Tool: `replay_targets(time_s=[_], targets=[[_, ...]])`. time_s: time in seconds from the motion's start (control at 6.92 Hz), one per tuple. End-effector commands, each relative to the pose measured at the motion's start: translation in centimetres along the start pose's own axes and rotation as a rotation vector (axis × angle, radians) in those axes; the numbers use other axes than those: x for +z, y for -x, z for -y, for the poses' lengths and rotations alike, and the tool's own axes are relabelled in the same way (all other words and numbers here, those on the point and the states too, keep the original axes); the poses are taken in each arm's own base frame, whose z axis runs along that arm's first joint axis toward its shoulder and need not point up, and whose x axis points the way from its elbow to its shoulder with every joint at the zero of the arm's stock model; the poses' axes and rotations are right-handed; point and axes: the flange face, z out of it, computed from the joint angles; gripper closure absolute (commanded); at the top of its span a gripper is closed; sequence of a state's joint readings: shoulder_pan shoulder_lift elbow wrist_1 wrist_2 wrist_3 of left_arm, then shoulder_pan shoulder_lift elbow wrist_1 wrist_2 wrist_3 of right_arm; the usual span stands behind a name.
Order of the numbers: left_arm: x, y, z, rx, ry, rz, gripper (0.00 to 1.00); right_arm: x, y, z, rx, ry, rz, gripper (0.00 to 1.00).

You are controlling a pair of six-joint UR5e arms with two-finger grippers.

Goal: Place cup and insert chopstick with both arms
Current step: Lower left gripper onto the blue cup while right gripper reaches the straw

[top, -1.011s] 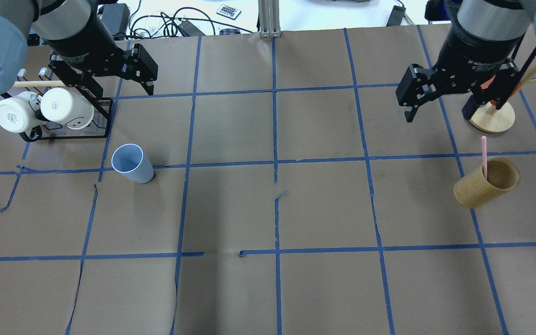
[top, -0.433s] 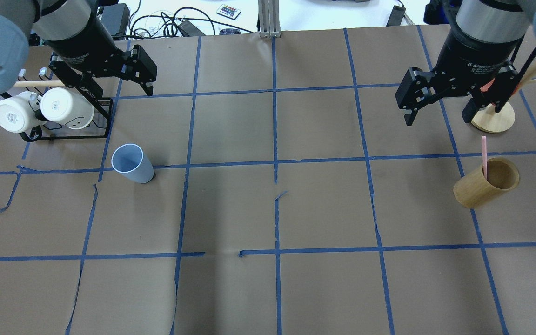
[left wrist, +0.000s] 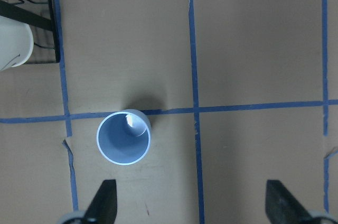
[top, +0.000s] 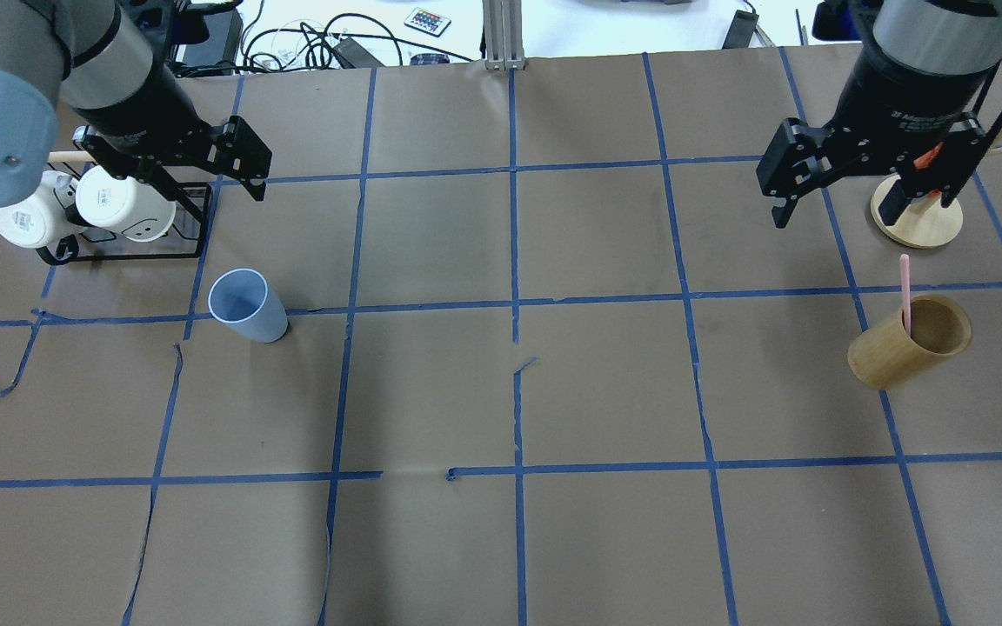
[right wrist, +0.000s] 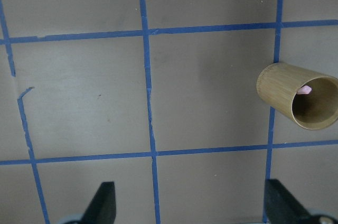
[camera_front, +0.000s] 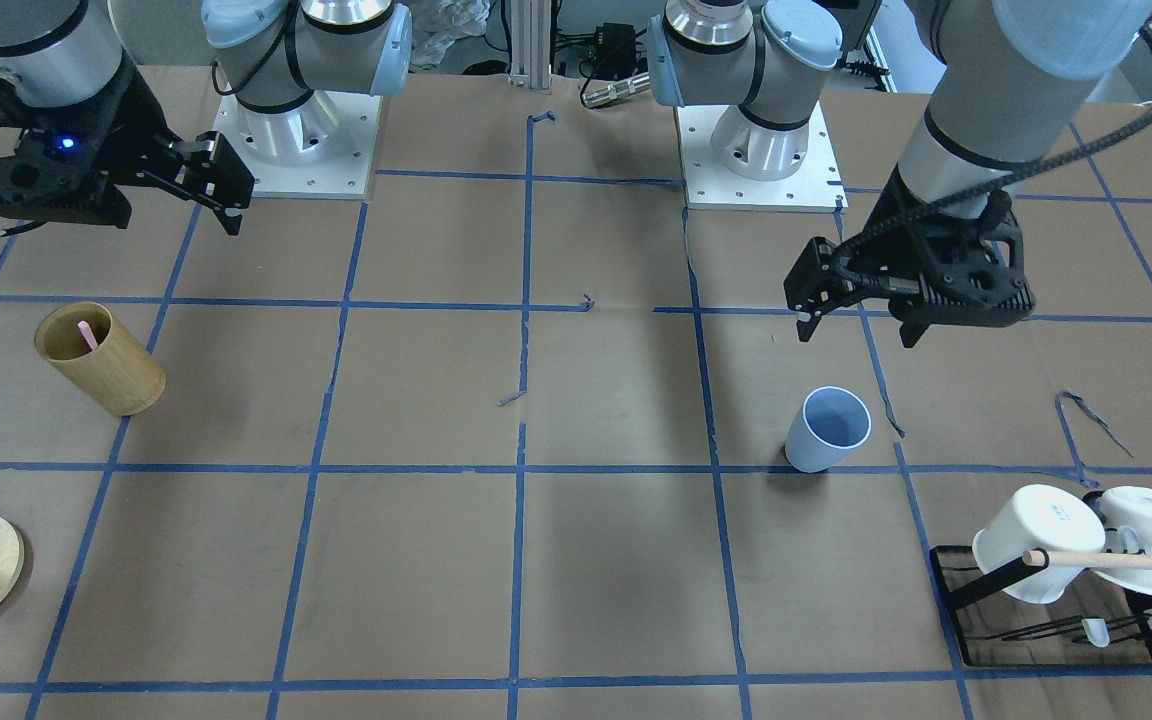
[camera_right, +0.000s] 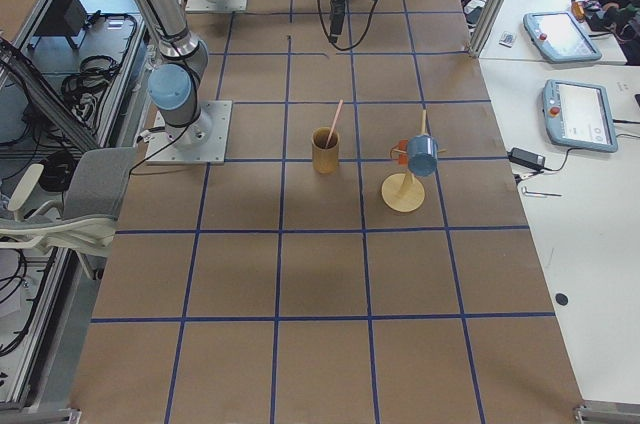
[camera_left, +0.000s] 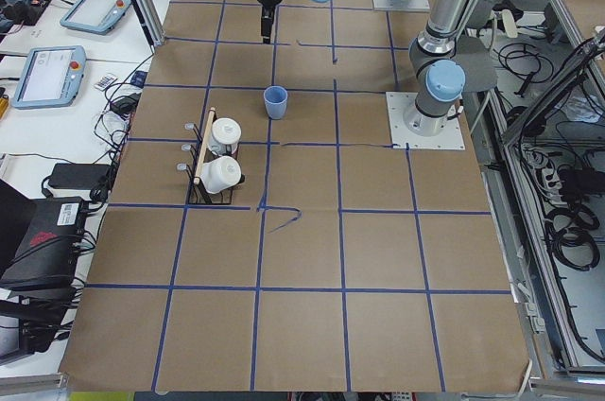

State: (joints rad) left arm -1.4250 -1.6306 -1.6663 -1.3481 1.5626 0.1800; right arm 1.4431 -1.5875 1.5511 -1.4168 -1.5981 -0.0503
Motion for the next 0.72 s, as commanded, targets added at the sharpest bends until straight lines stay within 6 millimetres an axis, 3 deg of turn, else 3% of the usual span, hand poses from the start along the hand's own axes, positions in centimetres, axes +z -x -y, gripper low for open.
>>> replay_targets(time_s=[0.0,0.14,0.29,0.58], targets=[[7.7,8.4,-1.7,-0.035,0.066,-0.013,0.00,1.0,-6.0,1.5,0.115,0.031,0.014,0.00],[10.0,8.8,-1.3,-0.036,0.064,-0.008,0.00,2.0,-8.2,2.0,0.156,0.057,0.006,0.00],[12.4,9.4,0.1,-0.059,0.043,0.001,0.00,4.3,-9.0,2.5,0.168,0.098,0.000,0.00],[16.2,9.5,0.3,-0.125,0.094,-0.014,0.00,8.3,-10.5,4.1,0.133,0.090,-0.133,0.00]])
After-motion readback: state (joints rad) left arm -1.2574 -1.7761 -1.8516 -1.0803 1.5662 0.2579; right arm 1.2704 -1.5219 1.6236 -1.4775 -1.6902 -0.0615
